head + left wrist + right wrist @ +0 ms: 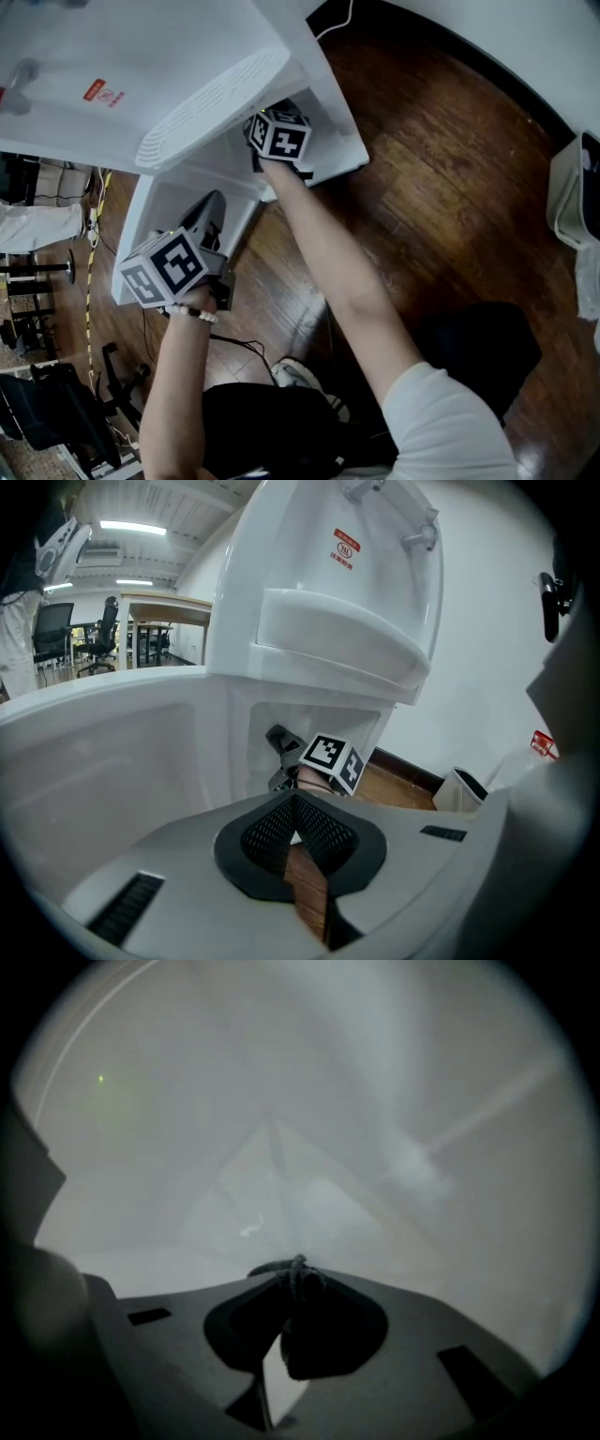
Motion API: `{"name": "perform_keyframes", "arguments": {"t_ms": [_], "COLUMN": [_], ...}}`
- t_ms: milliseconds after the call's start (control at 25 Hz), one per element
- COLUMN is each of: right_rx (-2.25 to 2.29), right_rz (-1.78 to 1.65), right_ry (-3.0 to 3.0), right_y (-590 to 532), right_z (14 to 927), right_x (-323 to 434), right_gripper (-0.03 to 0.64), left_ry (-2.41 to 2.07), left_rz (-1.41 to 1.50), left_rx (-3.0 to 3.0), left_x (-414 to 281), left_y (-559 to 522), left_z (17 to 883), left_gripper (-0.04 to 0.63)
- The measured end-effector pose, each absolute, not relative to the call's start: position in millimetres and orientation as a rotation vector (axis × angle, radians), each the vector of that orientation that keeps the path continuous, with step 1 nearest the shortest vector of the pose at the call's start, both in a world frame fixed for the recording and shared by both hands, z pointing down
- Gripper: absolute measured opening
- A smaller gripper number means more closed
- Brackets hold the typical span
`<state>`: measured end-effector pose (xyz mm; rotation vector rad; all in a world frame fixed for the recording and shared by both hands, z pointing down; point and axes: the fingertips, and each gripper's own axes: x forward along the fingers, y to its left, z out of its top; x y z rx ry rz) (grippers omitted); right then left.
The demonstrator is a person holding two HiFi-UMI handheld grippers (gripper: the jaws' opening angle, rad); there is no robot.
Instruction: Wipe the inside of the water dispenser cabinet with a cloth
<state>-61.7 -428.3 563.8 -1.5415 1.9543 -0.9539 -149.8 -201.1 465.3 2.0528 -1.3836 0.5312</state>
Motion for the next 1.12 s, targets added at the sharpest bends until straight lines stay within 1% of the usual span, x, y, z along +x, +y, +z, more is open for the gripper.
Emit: {"name": "perform_keyframes", "arguments": {"t_ms": [280, 520, 640, 880, 1120], "right_rx": [-1.67, -1.707, -1.715, -1.647, -1.615], "right_rz": [-1.111, -1.193, -1.108, -0.95, -0.765], "right_ry": [1.92, 1.735, 1.699, 1.733, 1.744], "right_y": [-417.6, -414.4, -414.6, -422.4, -422.1], "right_z": [628.9, 647.3, 631.0, 570.1, 511.7], "right_x": [-51.2, -25.4, -12.1, -11.3, -0.3], "right_gripper": [0.057, 0.057, 0.056, 0.056, 0.055], "left_ry": [-1.386, -1.383, -1.369, -1.381, -1.334], "left_rz": [0.528, 0.527, 0.533, 0.568, 0.529], "left_rx": [2.045, 2.046, 2.066, 2.042, 2.073], "left_x": [-154.3, -155.8, -151.2, -149.1, -142.2], "left_y": [-197.9, -197.1, -196.6, -200.5, -203.8], "left_z": [463.9, 462.6, 460.9, 469.4, 465.9], "left_gripper": [-0.011, -0.011, -0.011, -0.011, -0.011]}}
